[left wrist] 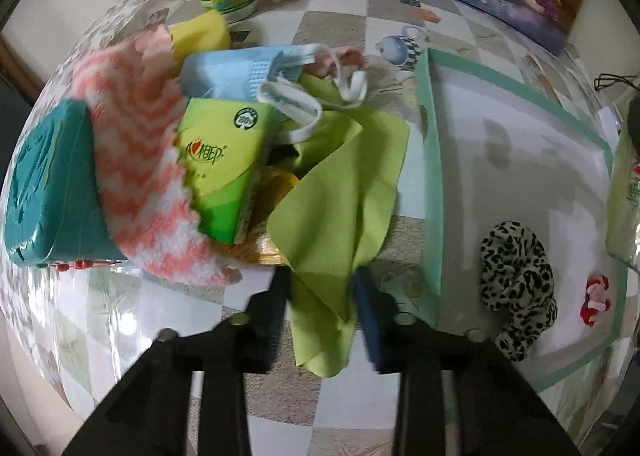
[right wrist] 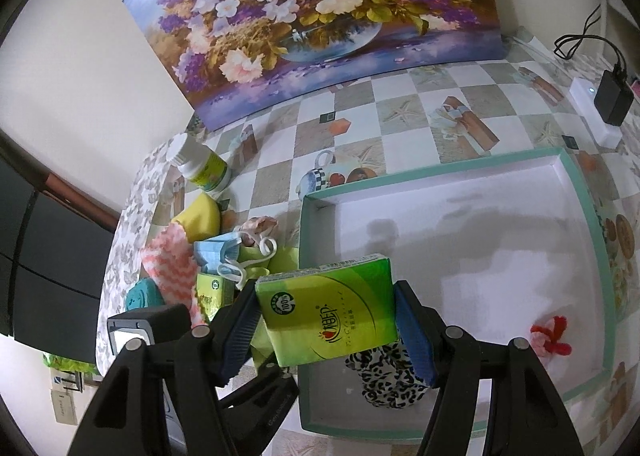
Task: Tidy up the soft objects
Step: 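Grasp the lime-green cloth with the left gripper while the right gripper holds the tissue pack, then carry cloth and tissue pack over the tray while the right gripper releases the tissue pack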
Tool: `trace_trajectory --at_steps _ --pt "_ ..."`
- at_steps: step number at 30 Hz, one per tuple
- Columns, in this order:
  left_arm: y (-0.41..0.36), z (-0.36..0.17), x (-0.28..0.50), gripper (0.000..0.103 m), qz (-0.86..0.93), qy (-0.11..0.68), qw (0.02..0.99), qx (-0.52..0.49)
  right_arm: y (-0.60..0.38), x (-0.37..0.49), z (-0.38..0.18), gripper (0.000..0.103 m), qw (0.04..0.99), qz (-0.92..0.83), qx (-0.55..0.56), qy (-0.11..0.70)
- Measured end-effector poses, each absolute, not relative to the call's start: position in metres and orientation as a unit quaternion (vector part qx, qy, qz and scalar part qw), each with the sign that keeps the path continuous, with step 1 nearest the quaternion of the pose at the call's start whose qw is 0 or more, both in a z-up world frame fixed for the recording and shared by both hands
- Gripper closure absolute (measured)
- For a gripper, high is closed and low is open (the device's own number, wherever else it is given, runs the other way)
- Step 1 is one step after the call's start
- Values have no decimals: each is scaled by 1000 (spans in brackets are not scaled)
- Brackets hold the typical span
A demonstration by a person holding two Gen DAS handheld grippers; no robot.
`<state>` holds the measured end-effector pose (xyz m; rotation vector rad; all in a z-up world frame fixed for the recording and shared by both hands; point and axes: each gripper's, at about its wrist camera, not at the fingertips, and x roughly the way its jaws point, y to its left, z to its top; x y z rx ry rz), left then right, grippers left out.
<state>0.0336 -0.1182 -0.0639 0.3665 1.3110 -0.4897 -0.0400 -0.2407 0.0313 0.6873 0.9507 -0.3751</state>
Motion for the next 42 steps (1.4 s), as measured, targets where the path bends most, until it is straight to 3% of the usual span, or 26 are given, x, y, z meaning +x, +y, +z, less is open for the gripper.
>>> trace_trajectory --at_steps 1,4,14,23,42 --pt "-118 -63 34 88 -225 600 750 165 -241 -40 31 34 816 -176 323 446" --pt "-124 -59 34 96 -227 608 747 142 -241 -41 31 34 816 -177 321 446" --pt "-107 -58 48 98 -244 641 726 47 -245 -43 28 34 813 -182 324 449" --pt "-93 -34 61 99 -279 625 728 -24 -247 -45 26 34 810 -186 328 449" --pt "-67 82 57 99 -401 443 793 -118 -255 -57 51 34 821 -194 329 424"
